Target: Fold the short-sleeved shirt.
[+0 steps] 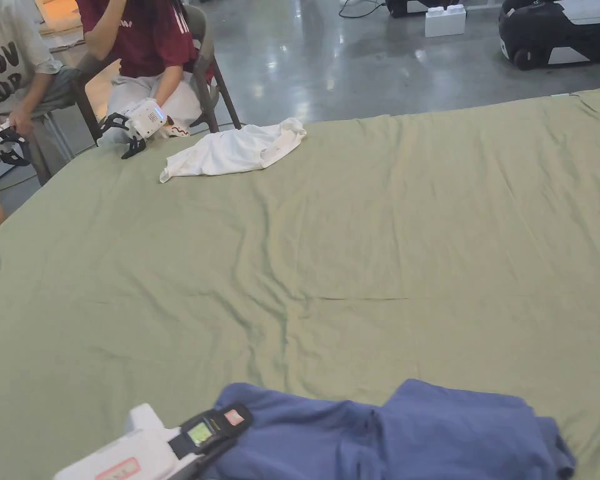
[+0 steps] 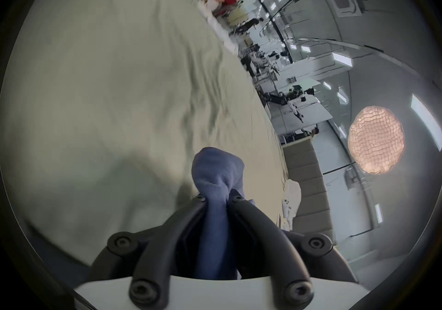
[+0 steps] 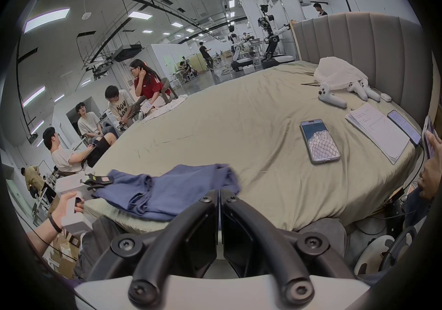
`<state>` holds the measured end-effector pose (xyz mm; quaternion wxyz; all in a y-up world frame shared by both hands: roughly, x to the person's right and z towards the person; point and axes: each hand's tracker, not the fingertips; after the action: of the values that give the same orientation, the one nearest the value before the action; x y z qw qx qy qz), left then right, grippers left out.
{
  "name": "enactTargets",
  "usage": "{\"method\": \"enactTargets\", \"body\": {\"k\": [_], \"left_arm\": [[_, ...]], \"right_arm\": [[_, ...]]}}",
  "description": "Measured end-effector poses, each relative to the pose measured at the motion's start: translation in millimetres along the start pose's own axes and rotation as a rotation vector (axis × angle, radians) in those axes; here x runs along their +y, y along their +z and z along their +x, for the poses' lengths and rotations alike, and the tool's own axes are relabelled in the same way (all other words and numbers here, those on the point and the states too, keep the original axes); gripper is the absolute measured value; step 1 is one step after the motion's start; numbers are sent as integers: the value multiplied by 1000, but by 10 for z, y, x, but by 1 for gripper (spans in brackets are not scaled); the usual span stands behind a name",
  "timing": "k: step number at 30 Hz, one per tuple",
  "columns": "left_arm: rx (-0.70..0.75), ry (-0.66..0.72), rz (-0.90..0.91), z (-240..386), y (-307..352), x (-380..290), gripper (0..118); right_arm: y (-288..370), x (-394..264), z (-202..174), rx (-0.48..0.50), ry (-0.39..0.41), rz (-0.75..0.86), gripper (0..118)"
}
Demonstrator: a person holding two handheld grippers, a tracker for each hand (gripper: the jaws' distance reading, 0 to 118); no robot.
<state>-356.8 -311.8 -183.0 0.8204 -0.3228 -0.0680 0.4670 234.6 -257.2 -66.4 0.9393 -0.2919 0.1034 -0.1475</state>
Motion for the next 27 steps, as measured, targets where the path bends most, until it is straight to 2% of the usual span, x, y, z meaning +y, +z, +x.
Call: {"method": "enactTargets", "body": {"k": [5,12,15,19,20,22,23,24,25,26,27], "left_arm": [[-31,-74,73,486,215,51,7],[-97,-294,-164,1357,-788,-940,8],[-31,-365,-246,1532,-1189,-1334,8],[-54,-411,-328,1677,-1494,-1644,9],[-29,-452,-331,1695,-1546,-1681,21],[34,-471,-358,1706,-1630,-1683,58],[6,-449,-359,1702,-1636,-1664,77],[-36,-409,-350,1669,-1570,-1627,80],[-70,-385,-346,1656,-1524,-1590,78],[-89,-359,-335,1639,-1471,-1552,68],[-85,-342,-328,1609,-1418,-1524,29]], "right_arm": [[-41,-13,17,18,-9,10,0],[54,-56,-4,21,-11,25,0],[104,-94,29,-22,9,25,0],[157,-149,111,-52,-8,23,0],[156,-164,144,-56,-17,18,0],[152,-180,168,-69,-26,12,0],[156,-188,179,-74,-28,11,0],[167,-196,193,-75,-32,11,0],[179,-203,206,-74,-38,13,0],[189,-217,222,-71,-48,16,0],[194,-227,238,-67,-57,17,0]]}}
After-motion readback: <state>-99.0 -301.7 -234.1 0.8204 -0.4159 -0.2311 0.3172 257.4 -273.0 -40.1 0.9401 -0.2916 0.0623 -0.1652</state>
